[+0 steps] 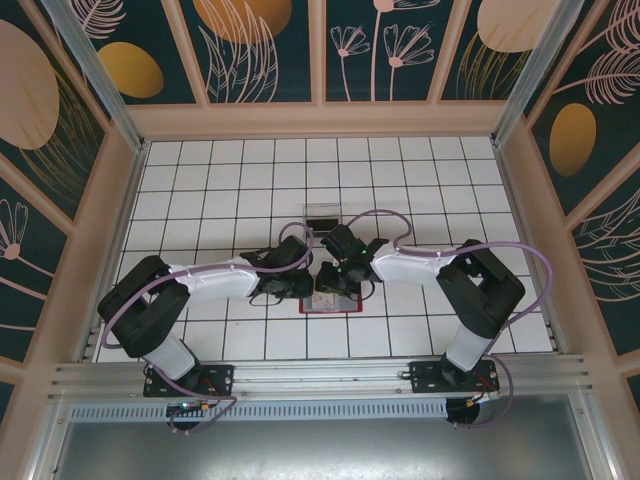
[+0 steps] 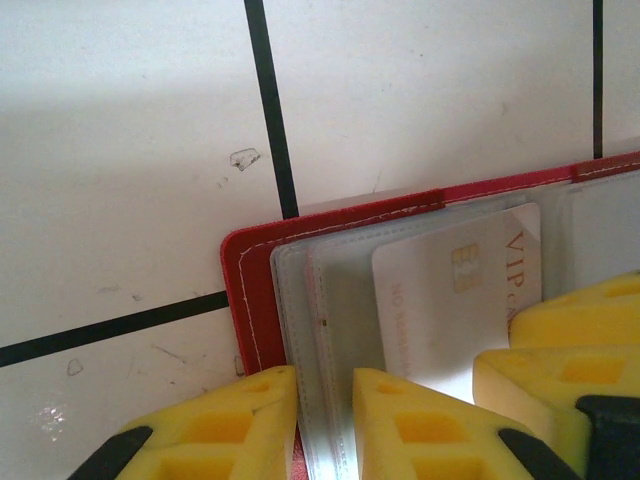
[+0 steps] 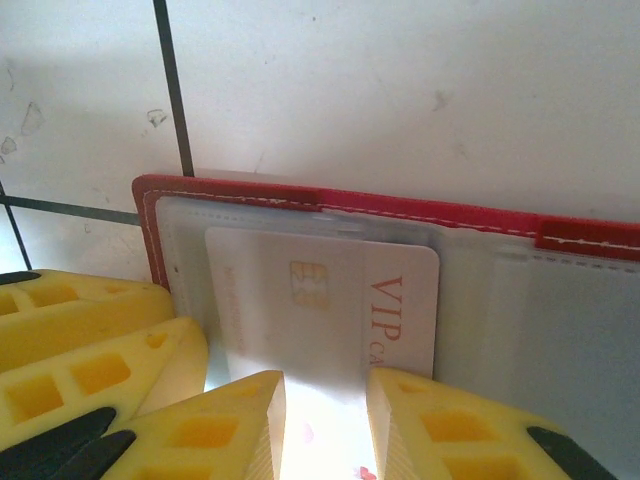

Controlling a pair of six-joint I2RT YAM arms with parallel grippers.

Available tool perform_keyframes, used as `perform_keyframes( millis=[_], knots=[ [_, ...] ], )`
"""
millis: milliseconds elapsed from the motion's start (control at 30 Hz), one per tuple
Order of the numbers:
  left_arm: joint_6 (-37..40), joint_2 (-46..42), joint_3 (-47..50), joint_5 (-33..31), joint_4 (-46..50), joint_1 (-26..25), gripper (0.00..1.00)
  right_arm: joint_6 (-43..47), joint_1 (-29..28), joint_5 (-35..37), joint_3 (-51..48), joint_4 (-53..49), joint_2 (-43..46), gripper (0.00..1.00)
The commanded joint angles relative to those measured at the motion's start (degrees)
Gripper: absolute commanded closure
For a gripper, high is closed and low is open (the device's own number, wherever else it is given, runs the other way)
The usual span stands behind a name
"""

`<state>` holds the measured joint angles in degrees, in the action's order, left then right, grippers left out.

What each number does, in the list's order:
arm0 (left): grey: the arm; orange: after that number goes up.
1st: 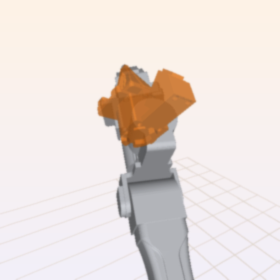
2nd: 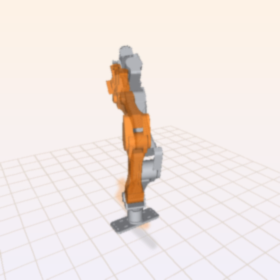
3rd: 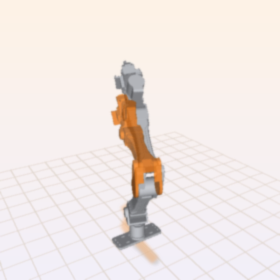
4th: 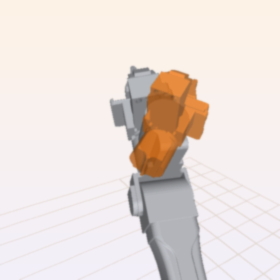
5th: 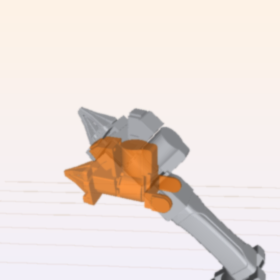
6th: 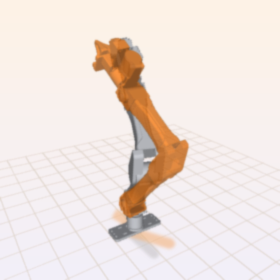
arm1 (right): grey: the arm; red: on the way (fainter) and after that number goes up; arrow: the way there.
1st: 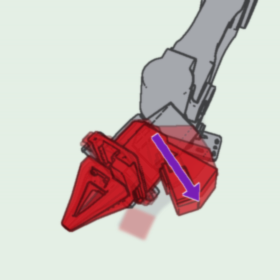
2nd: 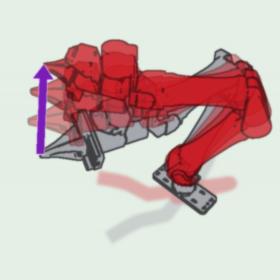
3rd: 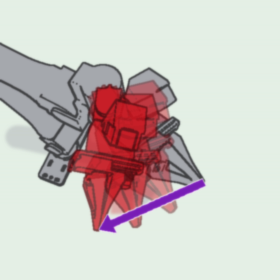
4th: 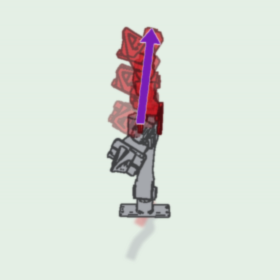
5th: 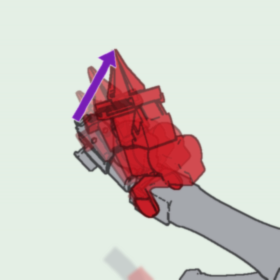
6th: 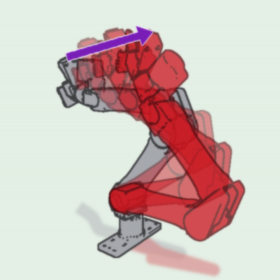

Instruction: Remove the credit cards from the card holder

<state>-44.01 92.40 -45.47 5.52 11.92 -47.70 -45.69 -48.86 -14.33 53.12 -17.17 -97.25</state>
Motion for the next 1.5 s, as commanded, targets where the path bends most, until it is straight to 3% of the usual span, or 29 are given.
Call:
perform_keyframes(
  millis=[0, 300, 1467],
  knots=[
    [0.1, 0.7, 0.8, 0.2, 2.9, -0.4, 0.76, 0.7, -0.2, 3.7, 0.7, -4.5, 2.7, 0.7],
    [0.3, 1.6, 1.2, -0.6, 3.6, -0.4, 0.77, -0.3, 1.1, 2.1, -2.3, -1.4, 6.6, 0.7],
    [0.2, 2.3, 1.3, -0.4, 3.9, -0.4, 0.79, -0.2, 3.1, -5.1, -12.2, 14.1, 3.5, 0.77]
  ],
)
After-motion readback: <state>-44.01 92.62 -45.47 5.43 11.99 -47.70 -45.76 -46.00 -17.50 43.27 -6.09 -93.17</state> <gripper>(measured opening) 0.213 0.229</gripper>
